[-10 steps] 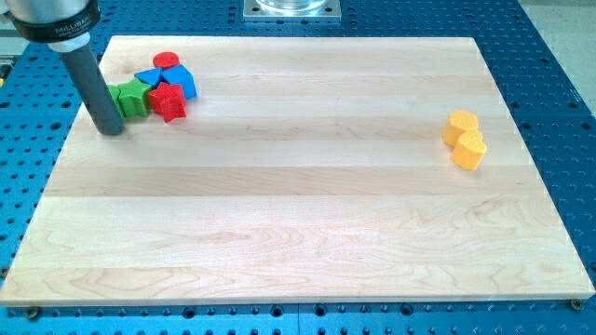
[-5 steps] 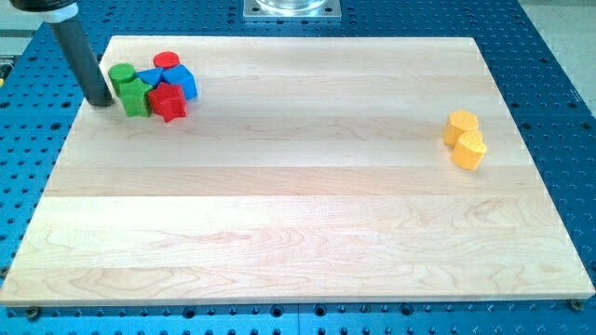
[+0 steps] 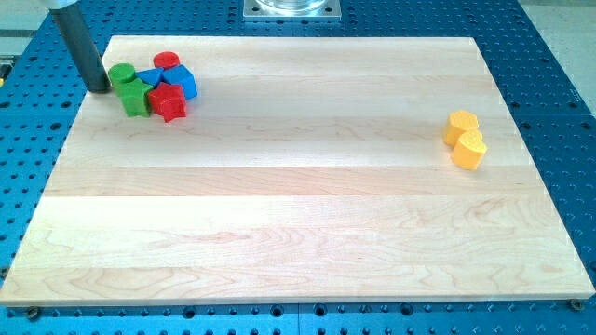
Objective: Move the green circle into the triangle and green star
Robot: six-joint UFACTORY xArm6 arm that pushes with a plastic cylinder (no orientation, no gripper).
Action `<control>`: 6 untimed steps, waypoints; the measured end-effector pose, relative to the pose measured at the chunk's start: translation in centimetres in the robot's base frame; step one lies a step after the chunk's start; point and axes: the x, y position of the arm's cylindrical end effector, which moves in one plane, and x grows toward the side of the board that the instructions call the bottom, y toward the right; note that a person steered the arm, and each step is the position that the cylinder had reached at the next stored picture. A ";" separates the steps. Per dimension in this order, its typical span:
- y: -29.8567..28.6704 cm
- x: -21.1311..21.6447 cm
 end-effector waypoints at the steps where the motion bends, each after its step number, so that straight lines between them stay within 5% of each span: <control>1: 0.0 -0.6; 4: 2.3 -0.9; 5: 1.1 -4.5; 6: 7.1 -9.7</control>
